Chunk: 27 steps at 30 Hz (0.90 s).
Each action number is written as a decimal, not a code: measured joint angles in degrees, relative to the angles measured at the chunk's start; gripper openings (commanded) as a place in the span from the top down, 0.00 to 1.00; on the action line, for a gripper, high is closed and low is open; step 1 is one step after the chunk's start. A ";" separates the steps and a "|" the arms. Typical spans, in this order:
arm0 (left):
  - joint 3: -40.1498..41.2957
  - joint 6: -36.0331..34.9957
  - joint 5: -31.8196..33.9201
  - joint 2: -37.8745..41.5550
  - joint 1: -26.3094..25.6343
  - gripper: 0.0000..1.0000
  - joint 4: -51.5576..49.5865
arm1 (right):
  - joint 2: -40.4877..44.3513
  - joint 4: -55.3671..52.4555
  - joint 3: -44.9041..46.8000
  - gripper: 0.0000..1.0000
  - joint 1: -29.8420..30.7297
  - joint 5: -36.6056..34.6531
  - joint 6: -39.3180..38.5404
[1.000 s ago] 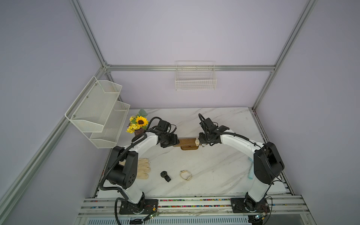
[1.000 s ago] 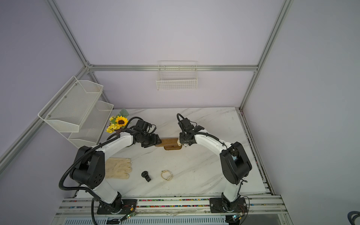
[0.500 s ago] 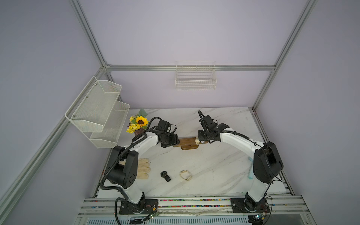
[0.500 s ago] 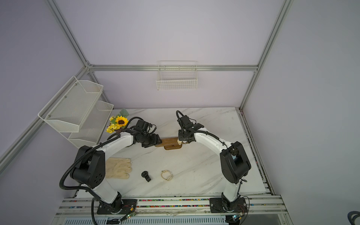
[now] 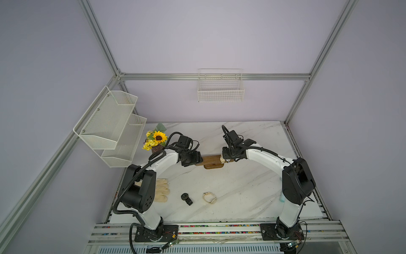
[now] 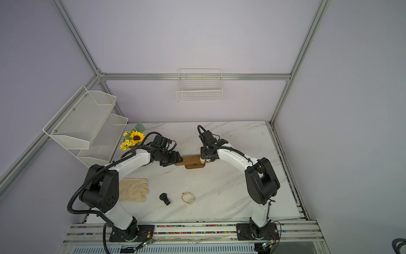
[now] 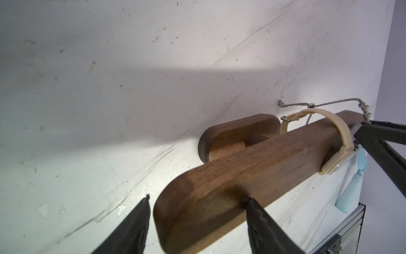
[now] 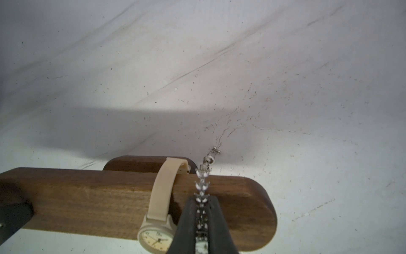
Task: Place watch on stand
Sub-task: Adjust the watch on the stand.
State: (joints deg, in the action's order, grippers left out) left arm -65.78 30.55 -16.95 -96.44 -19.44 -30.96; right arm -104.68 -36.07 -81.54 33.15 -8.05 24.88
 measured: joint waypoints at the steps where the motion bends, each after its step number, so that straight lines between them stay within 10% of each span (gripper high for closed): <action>1: 0.00 0.00 0.00 0.00 0.00 0.32 0.00 | -0.02 0.00 0.00 0.92 -0.07 0.00 -0.11; 27: 0.00 -0.20 -0.83 -0.26 0.00 0.33 0.07 | -2.14 0.46 -2.38 0.91 -2.03 0.28 -2.08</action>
State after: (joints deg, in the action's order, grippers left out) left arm -65.78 30.35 -17.78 -96.71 -19.44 -30.89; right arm -106.83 -35.62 -83.92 31.11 -7.77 22.81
